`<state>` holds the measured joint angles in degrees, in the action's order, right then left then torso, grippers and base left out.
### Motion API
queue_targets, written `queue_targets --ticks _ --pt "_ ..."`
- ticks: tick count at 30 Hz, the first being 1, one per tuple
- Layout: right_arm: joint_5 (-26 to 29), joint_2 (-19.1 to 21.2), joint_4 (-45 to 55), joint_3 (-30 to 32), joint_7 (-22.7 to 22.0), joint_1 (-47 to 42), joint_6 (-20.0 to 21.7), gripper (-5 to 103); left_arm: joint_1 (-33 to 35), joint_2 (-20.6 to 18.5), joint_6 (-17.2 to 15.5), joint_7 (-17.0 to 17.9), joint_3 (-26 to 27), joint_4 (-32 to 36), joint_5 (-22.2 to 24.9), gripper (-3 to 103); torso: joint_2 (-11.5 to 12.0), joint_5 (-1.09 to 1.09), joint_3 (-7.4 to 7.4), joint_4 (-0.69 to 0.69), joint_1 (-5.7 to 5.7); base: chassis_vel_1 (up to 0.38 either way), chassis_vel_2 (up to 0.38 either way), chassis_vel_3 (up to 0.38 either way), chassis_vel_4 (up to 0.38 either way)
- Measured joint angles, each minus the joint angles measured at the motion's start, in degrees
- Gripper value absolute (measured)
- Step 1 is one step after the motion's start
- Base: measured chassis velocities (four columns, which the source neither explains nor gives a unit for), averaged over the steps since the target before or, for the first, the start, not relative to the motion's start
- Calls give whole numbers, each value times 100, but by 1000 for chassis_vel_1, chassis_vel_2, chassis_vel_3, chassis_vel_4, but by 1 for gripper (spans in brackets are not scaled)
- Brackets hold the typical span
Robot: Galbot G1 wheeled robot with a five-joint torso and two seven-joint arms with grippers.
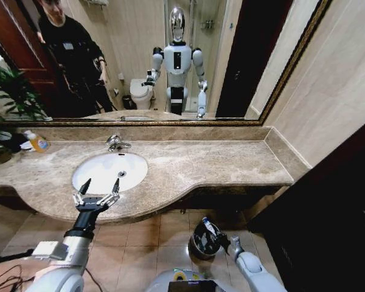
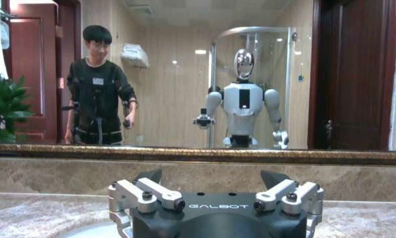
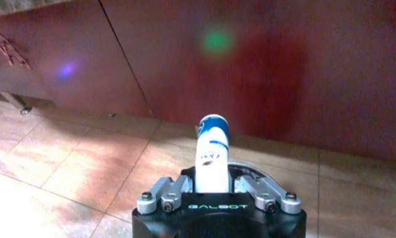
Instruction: Pick up the trash from the sink and place it in the trash bin.
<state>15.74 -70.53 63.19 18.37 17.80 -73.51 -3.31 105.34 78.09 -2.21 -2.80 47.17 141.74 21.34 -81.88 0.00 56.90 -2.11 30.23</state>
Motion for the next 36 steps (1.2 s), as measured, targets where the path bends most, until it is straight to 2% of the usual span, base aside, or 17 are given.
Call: queue_targets --ticks 18,19,23,24,26,27,29,30,31,33,35,36 --pt "104 19 30 -22 -20 -21 -57 28 0 0 0 0 0 0 0 100 0 0 0 0 0 0 0 0 0" --pt "91 33 57 -25 -7 -28 -20 25 0 0 0 0 0 0 0 100 0 0 0 0 0 0 0 0 0" --pt "76 50 83 -41 8 -41 5 33 0 0 0 0 0 0 0 100 0 0 0 0 0 0 0 0 0" --pt "70 43 92 -41 8 -40 11 44 0 0 0 0 0 0 0 100 0 0 0 0 0 0 0 0 0" --pt "64 37 98 -41 7 -41 17 44 0 0 0 0 0 0 0 100 0 0 0 0 0 0 0 0 0" --pt "52 36 105 -41 7 -44 23 55 0 0 0 0 0 0 0 100 0 0 0 0 0 0 0 0 0" --pt "48 36 115 -43 7 -47 30 55 0 0 0 0 0 0 0 100 0 0 0 0 0 0 0 0 0" --pt "45 33 122 -44 6 -48 38 66 0 0 0 0 0 0 0 100 0 0 0 0 0 0 0 0 0" --pt "45 33 122 -44 6 -48 38 66 0 0 0 0 0 0 0 100 0 0 0 0 0 0 0 0 0" --pt "44 29 135 -43 2 -55 51 77 0 0 0 0 0 0 0 100 0 0 0 0 0 0 0 0 0" --pt "44 29 144 -43 1 -57 57 77 0 0 0 0 0 0 0 100 0 0 0 0 0 0 0 0 0" --pt "44 30 154 -43 1 -62 63 83 0 0 0 0 0 0 0 100 0 0 0 0 0 0 0 0 0"
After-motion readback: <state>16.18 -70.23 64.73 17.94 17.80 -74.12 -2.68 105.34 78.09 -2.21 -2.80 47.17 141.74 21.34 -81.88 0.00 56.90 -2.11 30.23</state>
